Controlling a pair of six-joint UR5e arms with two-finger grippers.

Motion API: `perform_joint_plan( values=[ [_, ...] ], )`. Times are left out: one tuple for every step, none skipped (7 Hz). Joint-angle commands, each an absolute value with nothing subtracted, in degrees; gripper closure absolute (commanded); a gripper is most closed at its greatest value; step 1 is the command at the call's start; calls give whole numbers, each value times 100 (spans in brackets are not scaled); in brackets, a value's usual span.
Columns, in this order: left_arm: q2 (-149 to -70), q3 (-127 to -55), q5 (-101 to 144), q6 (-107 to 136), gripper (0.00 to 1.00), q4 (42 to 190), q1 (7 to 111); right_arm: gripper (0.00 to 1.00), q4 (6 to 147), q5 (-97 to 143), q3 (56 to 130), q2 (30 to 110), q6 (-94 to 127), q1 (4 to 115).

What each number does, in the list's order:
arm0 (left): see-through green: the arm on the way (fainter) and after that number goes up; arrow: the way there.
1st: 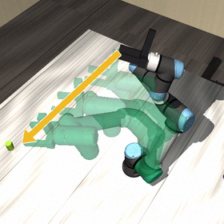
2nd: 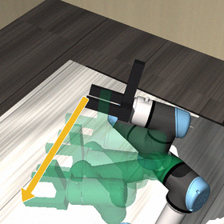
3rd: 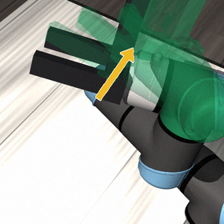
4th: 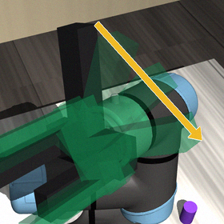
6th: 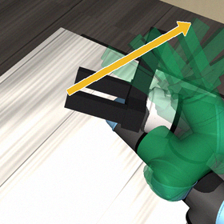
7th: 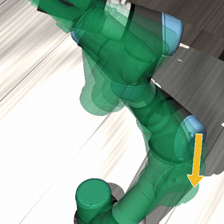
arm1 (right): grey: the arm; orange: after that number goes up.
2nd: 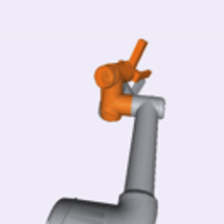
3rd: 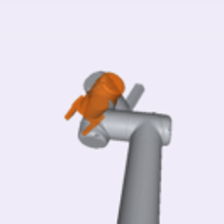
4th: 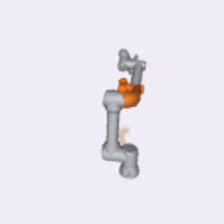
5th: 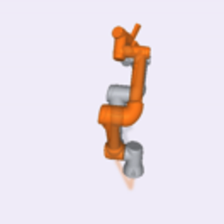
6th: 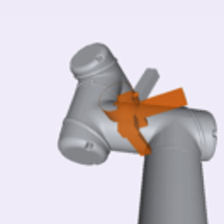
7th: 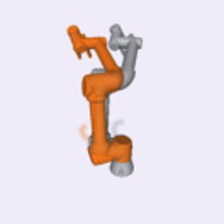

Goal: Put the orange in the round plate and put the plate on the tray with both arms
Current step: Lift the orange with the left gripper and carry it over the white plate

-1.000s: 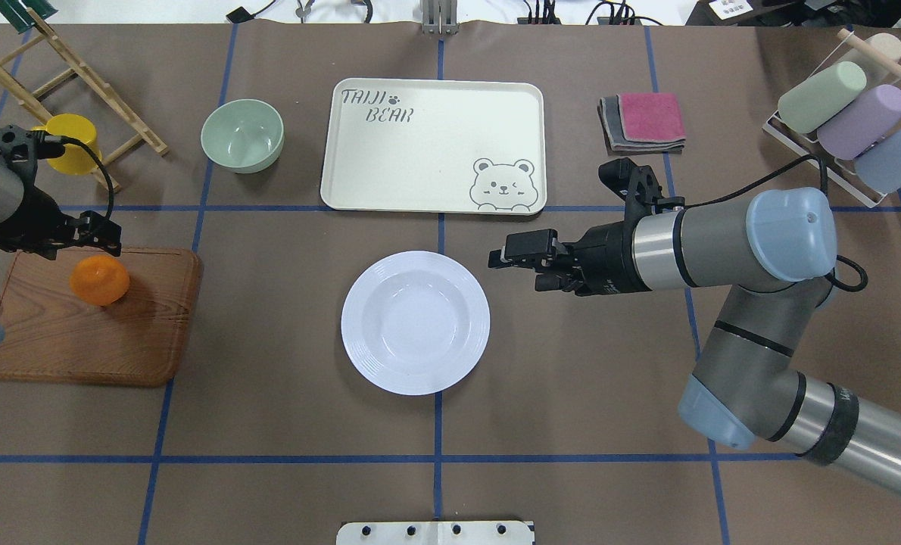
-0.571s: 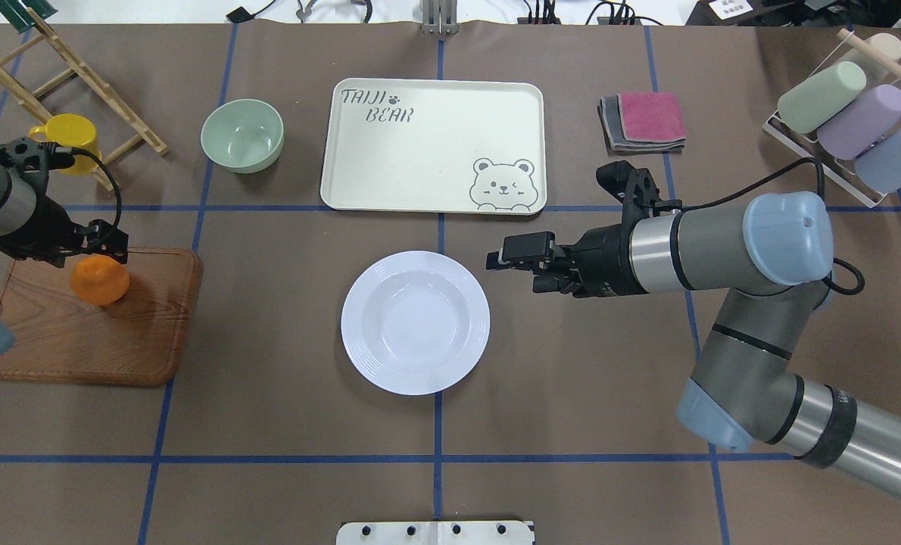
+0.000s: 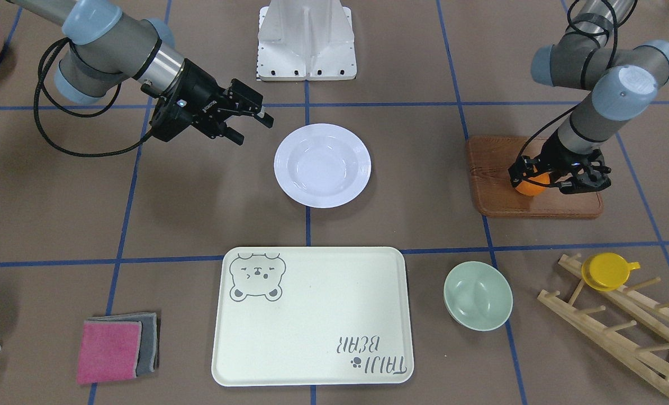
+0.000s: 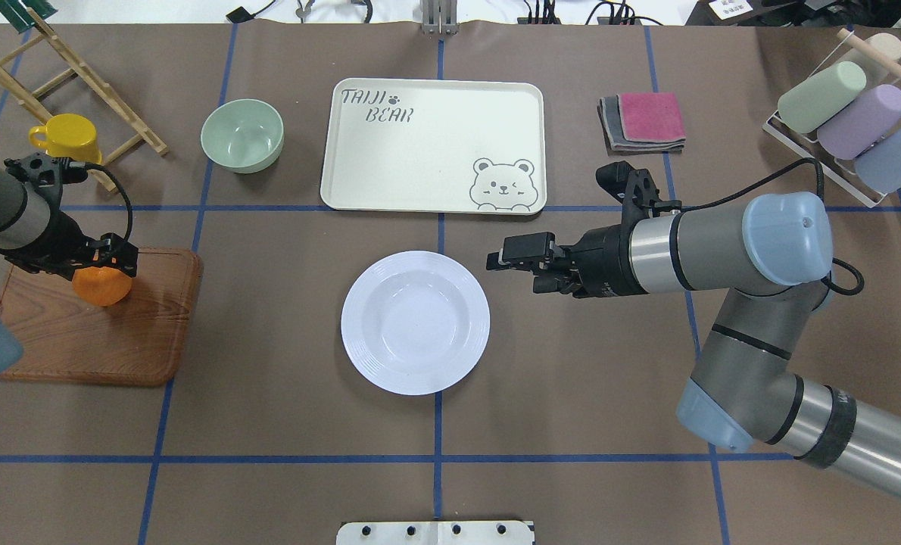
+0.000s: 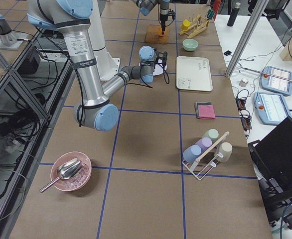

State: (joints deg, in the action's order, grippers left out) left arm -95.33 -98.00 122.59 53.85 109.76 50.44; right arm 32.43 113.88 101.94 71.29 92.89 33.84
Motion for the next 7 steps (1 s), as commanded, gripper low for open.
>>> perform_joint_plan(
  values=[
    [-9527,-9826,12278,5396,21,10969,5010,0,3234,11382,10169,7128,9255,3384],
    [-9545,-9852,12278,5396,23,10960,5010,0,3234,11321,10169,7128,9237,3384],
    [-9632,-10018,12583,5440,23,10847,5010,0,3226,11181,10160,7128,9220,3384],
    [-9963,-10124,12725,5867,23,10637,5010,0,3217,10875,10160,7119,9211,3349],
    [-10515,-10134,12718,6428,23,10382,4984,0,3069,10515,10125,7110,9211,3323],
    [-11112,-10142,12683,6842,23,9910,4827,0,2763,10294,9881,7110,9211,3261],
    [-11553,-10143,12578,7264,23,9644,4564,0,2438,10275,9505,6962,9228,3165]
  ],
)
